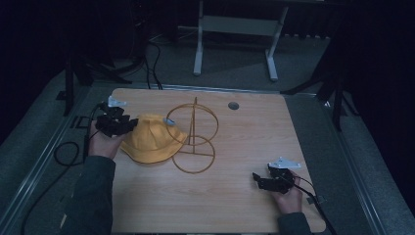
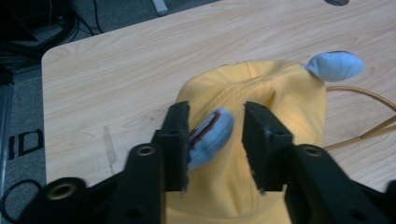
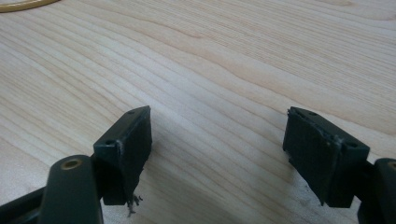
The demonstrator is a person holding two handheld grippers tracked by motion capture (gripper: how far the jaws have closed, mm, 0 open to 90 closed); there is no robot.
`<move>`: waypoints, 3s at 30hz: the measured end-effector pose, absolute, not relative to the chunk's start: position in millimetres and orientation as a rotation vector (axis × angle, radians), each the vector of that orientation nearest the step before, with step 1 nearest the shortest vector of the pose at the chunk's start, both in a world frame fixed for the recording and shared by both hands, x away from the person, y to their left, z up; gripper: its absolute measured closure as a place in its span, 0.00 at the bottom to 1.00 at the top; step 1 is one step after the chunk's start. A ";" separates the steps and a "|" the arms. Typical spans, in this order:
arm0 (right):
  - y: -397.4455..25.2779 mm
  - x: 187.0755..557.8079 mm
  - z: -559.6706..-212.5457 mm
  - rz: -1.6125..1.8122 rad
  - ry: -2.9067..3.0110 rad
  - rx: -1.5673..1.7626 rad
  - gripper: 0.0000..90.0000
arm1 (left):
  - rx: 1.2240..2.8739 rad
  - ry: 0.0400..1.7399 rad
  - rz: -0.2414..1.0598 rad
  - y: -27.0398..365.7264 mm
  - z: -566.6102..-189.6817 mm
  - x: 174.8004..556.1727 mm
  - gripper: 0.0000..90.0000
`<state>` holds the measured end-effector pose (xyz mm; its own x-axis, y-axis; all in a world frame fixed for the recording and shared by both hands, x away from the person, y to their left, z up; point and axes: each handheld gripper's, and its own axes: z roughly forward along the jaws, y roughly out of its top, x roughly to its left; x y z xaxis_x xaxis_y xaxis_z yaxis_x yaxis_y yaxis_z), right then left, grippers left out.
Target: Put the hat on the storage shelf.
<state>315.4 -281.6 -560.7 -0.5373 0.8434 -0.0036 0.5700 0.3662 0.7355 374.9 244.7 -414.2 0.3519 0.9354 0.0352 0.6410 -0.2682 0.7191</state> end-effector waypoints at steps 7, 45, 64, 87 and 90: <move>-281.7 315.4 -560.7 0.985 2.252 1.233 0.26 | 2.046 1.338 0.603 235.6 -412.1 382.0 0.56; -281.6 315.3 -560.7 0.985 2.255 1.229 0.26 | 2.345 1.304 0.527 206.8 -430.9 426.4 0.59; -281.4 315.0 -560.7 0.987 2.257 1.228 0.26 | 2.458 1.297 0.471 214.7 -419.4 422.8 0.95; -281.3 314.3 -560.8 0.987 2.260 1.221 0.26 | 2.423 1.300 0.421 249.4 -384.9 403.7 0.96; -281.3 314.3 -560.8 0.987 2.259 1.222 0.26 | 2.431 1.295 0.428 250.5 -381.9 402.2 0.96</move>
<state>314.3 -281.3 -560.8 -0.5452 0.8383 -0.0055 0.5655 0.3726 0.7358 402.2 250.5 -381.9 0.5358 0.8385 0.0987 0.7322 -0.5197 0.4403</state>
